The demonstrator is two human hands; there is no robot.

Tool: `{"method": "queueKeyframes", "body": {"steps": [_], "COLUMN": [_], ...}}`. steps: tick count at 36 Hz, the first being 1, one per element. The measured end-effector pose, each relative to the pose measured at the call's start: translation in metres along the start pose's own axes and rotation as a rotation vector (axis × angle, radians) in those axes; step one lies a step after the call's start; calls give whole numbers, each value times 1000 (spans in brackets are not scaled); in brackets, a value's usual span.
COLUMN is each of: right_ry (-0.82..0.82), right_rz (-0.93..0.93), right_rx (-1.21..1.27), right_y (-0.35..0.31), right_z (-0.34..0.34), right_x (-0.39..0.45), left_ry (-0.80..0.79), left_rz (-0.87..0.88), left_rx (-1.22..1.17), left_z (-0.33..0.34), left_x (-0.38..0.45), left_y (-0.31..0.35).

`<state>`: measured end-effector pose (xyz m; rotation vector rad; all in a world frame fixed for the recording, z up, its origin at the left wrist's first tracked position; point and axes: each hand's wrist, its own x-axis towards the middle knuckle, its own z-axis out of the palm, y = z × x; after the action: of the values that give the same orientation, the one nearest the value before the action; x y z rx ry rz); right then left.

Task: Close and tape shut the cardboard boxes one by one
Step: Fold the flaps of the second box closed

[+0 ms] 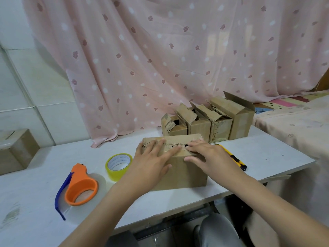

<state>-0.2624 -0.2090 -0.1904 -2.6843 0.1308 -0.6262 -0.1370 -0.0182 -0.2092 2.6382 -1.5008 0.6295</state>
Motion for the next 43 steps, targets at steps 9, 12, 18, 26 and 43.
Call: {"method": "queueKeyframes", "body": {"steps": [9,12,18,26,43], "right_ry": [37,25,14,-136,-152], "right_rz": [-47,-30,10,-76,-180], "right_rx": [-72,-95,-88,-127,-192], "right_y": [-1,-4,-6,-6,-10], "right_z": [-1,-5,-6,-6,-3], "right_x": [-1,-1,-1,8,2], "left_ry": [0,2,14,-109,-64], "left_rz": [-9,-1,-13,-67,-76], "left_rx": [-32,-13,5,-81,-81], "left_z": [-1,-2,-1,-13,-7], "left_x": [0,-1,-2,1,-4], "left_y": [0,0,0,0,-4]}}
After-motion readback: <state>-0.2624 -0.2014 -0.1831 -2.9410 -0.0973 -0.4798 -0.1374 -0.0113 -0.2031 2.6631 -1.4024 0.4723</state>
